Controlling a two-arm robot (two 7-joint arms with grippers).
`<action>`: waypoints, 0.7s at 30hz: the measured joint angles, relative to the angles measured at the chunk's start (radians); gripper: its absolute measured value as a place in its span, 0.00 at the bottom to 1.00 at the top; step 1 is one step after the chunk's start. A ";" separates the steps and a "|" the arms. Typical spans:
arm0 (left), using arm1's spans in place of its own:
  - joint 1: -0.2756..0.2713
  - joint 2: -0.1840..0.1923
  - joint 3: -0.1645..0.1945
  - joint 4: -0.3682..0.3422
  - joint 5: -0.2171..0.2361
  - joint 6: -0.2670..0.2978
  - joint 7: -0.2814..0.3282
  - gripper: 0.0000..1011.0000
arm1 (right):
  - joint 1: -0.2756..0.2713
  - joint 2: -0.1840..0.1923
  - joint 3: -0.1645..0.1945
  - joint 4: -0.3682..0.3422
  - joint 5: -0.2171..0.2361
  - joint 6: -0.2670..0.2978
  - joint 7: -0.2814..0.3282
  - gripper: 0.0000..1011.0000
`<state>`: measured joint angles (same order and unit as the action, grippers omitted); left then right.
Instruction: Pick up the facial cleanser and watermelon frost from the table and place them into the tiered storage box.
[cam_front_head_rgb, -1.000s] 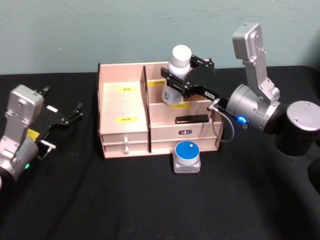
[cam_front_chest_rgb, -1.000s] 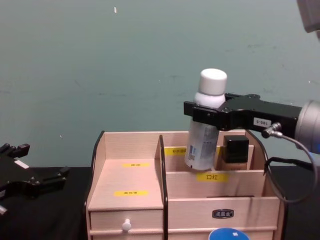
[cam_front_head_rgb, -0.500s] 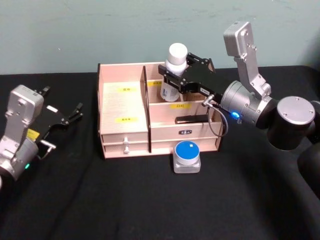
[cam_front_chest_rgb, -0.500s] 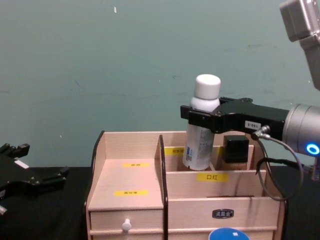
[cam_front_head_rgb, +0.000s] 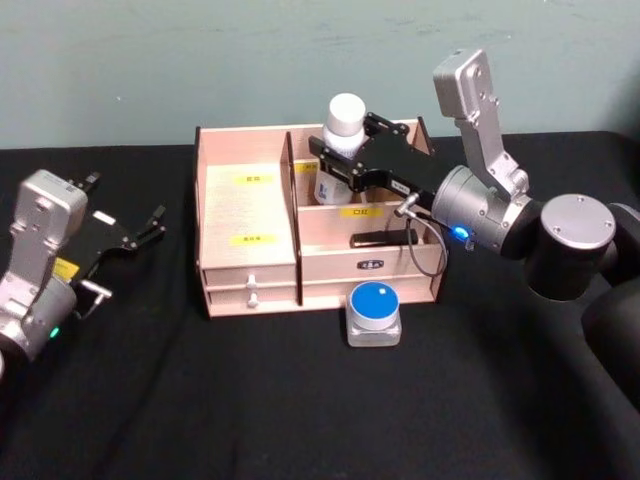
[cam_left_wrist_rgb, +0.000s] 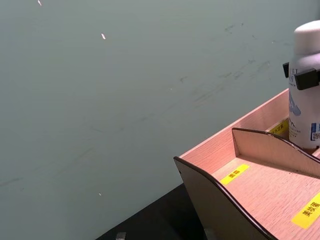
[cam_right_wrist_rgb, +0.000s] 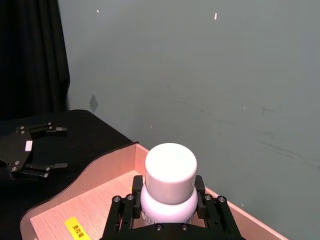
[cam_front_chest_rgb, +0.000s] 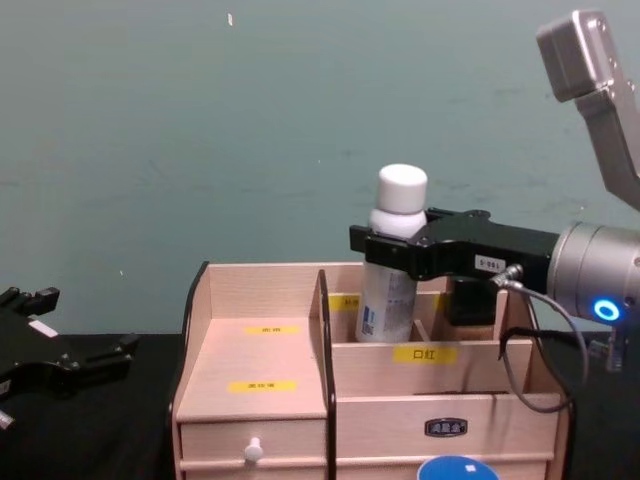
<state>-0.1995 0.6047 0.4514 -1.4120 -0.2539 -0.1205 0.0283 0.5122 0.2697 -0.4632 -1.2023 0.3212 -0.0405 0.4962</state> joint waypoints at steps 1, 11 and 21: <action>0.000 0.000 0.000 0.000 0.000 0.000 0.000 1.00 | 0.000 0.000 0.000 0.001 0.000 0.001 0.000 0.59; 0.000 0.000 0.000 0.000 0.000 0.000 0.000 1.00 | 0.006 -0.005 -0.013 0.029 -0.012 0.028 0.003 0.59; 0.000 0.000 0.000 0.000 0.000 0.000 0.000 1.00 | 0.012 -0.009 -0.023 0.046 -0.024 0.043 0.005 0.59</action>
<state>-0.1995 0.6047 0.4514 -1.4119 -0.2539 -0.1205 0.0283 0.5245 0.2610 -0.4861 -1.1566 0.2968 0.0028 0.5012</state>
